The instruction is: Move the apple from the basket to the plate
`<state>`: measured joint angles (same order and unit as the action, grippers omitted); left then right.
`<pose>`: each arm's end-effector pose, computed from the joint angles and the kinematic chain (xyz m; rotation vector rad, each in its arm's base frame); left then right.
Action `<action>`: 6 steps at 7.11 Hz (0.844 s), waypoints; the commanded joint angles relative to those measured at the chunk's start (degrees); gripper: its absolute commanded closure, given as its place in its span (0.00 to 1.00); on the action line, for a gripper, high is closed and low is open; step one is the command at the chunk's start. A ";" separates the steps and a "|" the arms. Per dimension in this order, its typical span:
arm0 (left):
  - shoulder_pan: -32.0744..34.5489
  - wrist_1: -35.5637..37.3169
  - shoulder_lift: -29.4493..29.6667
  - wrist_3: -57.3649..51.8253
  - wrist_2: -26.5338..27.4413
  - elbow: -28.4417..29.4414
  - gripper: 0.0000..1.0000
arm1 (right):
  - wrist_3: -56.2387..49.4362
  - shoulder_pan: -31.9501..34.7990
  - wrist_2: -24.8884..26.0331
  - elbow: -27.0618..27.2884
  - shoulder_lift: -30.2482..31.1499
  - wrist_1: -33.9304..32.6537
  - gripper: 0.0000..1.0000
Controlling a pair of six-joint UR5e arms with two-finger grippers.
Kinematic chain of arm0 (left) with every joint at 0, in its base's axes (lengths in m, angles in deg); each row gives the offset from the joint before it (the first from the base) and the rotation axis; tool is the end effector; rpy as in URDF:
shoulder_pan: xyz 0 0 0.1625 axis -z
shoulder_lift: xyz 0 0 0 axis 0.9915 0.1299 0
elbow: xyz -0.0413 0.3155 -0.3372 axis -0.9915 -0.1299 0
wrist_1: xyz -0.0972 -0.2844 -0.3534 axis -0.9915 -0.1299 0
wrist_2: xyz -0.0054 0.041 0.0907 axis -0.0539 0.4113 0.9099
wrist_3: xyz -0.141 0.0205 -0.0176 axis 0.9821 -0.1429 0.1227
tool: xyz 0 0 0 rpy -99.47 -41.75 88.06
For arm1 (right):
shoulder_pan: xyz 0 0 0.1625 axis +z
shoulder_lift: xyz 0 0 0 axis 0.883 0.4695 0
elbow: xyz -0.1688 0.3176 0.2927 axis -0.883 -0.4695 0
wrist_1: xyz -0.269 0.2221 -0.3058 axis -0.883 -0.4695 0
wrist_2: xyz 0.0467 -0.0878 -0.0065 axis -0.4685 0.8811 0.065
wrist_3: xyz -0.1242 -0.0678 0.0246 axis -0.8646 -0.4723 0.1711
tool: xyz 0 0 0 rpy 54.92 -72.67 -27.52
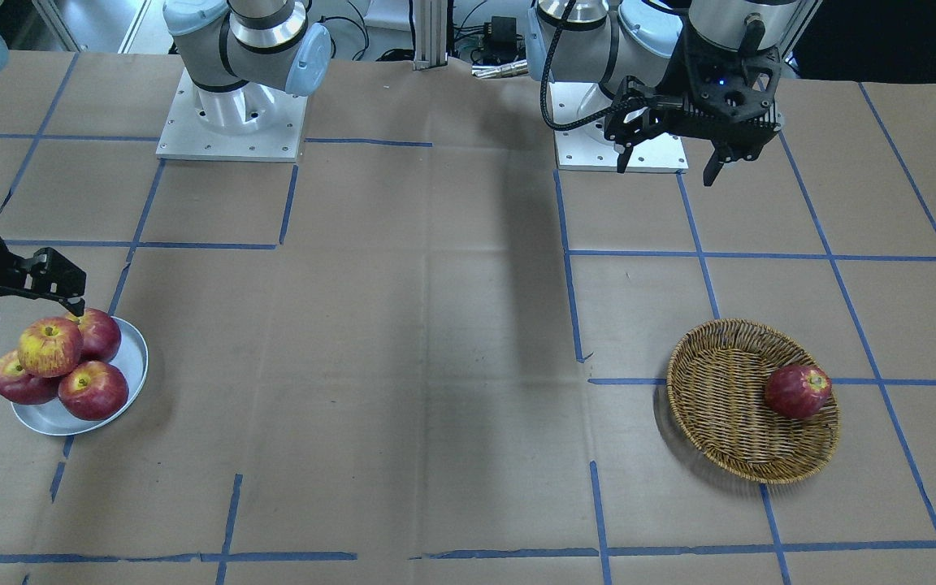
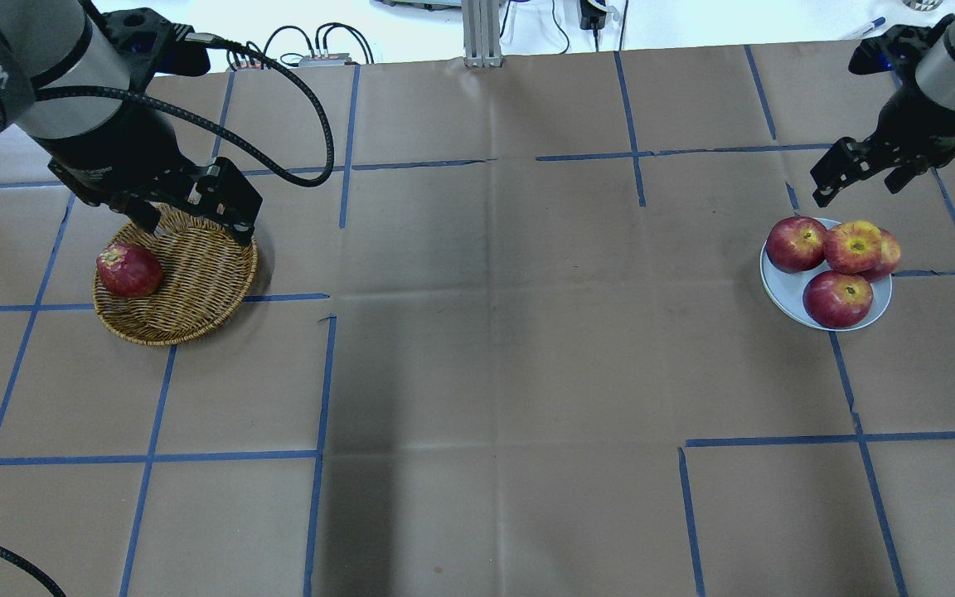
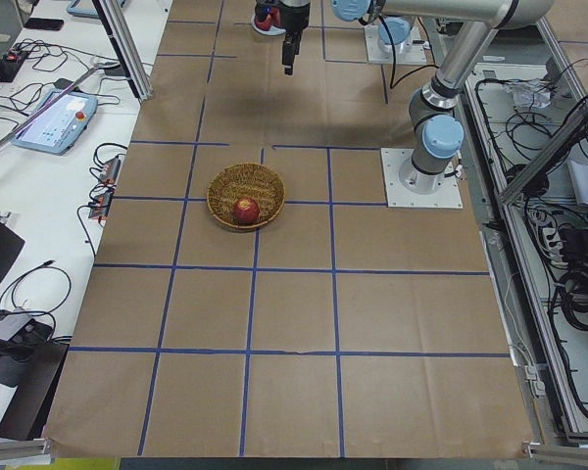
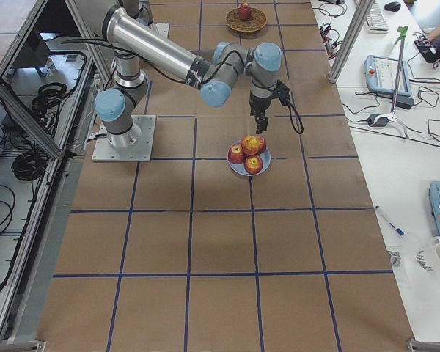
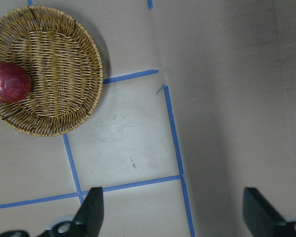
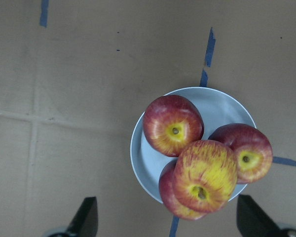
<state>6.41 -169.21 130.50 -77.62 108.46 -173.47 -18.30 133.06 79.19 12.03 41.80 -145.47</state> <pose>-0.1210 -0.4991 0.5082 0.2955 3.1031 -0.0321 -0.0671 -0.6131 0.3697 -0.2690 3.1077 0.0156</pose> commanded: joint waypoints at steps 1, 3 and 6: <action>0.00 0.00 0.01 0.00 0.07 0.00 0.01 | 10.41 7.04 -0.12 -3.07 4.12 9.33 0.00; 0.09 0.00 0.01 0.00 0.07 0.00 0.01 | 21.94 17.76 0.06 -3.07 5.98 10.06 0.00; 0.00 -0.09 0.01 0.00 0.07 0.00 0.01 | 22.52 19.03 0.58 -1.50 8.62 10.32 0.00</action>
<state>6.42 -169.27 130.47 -77.62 108.49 -173.47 3.88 151.77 79.53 9.63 49.70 -135.18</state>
